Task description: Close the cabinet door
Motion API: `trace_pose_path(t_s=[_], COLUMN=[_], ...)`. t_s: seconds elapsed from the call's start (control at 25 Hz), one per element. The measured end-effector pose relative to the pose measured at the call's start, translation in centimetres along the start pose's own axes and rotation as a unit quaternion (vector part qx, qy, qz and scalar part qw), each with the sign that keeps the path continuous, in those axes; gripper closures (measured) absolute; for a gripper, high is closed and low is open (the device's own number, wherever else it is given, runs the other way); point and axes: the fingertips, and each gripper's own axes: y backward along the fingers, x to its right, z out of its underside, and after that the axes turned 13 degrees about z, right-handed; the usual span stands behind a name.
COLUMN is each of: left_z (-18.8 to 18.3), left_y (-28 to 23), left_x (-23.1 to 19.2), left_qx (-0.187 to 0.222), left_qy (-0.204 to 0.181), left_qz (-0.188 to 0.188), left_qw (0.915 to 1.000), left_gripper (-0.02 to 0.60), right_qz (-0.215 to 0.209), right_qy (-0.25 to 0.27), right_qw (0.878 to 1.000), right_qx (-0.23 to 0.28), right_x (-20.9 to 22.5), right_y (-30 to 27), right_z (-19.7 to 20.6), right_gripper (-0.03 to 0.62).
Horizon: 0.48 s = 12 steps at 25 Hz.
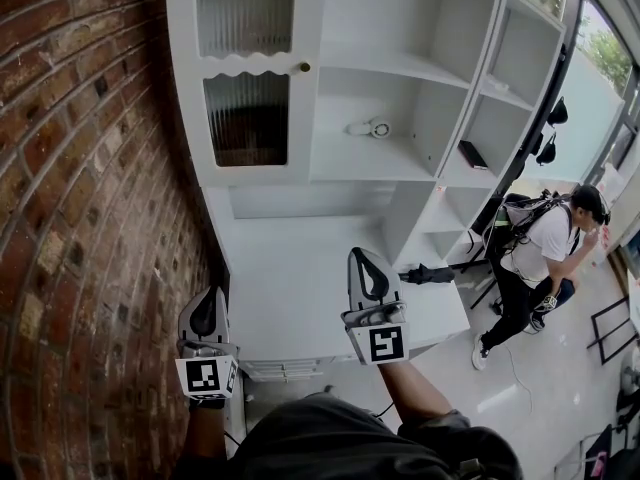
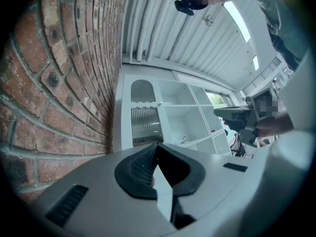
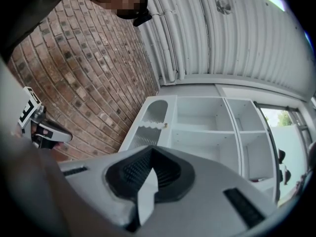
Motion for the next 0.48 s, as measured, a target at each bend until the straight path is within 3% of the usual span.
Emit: trace_pose_path(t_s=[0.48], left_z=[-0.18], left_y=[-0.28], left_x=[0.36], left_qx=[0.001], left_qy=[-0.003], left_qz=[0.002], left_qw=[1.0], left_gripper=[0.58], right_qz=[-0.005], right_qy=[-0.007], right_qw=[1.0], right_qx=[-0.004], right_x=[0.02], right_y=[0.14], right_z=[0.34], right_gripper=[0.595])
